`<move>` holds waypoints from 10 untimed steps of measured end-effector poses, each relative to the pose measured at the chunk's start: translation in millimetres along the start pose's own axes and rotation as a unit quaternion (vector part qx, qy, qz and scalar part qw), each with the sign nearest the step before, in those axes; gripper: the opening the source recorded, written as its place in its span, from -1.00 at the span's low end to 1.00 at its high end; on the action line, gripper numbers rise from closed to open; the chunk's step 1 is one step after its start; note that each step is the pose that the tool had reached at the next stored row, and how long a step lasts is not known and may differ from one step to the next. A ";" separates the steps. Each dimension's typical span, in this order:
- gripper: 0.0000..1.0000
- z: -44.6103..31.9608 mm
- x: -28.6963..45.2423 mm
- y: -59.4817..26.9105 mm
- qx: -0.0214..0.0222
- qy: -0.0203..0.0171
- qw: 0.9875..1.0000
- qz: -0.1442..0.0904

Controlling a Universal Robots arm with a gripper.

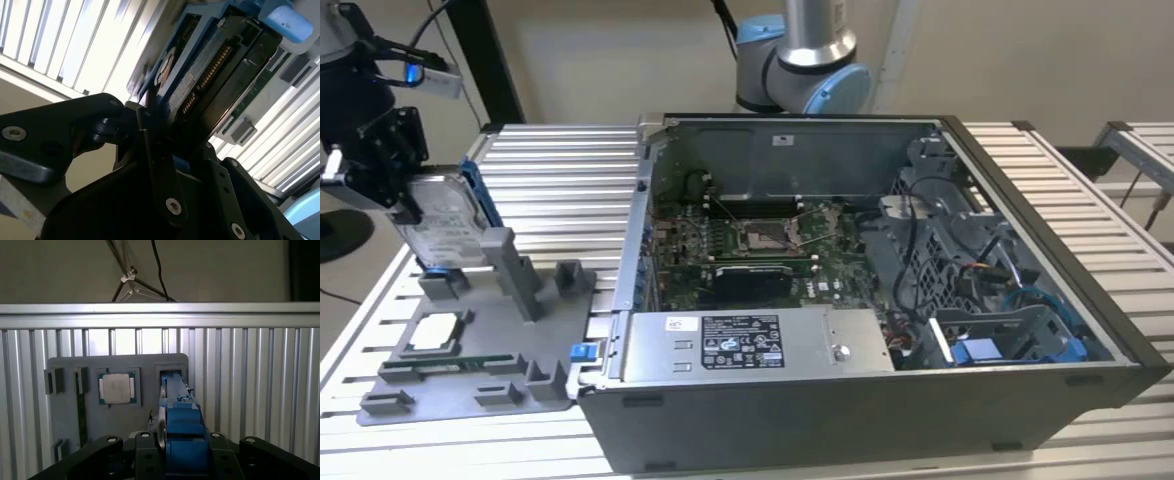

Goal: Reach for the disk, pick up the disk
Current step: 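Pick up the disk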

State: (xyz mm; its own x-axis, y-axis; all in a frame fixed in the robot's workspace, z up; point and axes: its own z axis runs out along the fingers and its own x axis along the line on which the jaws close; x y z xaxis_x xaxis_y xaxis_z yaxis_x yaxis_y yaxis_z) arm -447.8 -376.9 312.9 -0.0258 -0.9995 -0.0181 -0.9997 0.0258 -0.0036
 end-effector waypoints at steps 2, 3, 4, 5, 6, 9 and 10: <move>-1.00 -2.9 0.0 0.0 0.000 0.000 1.000 0.000; -1.00 -4.3 -0.1 0.0 0.000 0.000 1.000 0.000; -1.00 -5.9 -0.1 0.0 0.000 0.000 1.000 0.000; -1.00 -7.3 -0.1 0.0 0.000 0.000 1.000 0.000; -1.00 -8.7 -0.2 0.0 0.000 0.000 1.000 0.000; -1.00 -13.4 -0.3 0.0 0.000 0.000 1.000 0.000; -1.00 -14.6 -0.3 0.0 0.000 0.000 1.000 0.000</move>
State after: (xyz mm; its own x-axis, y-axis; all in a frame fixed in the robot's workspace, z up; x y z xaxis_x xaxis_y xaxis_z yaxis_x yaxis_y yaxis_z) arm -447.8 -376.9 327.6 -0.0258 -0.9995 -0.0181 -0.9997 0.0259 -0.0037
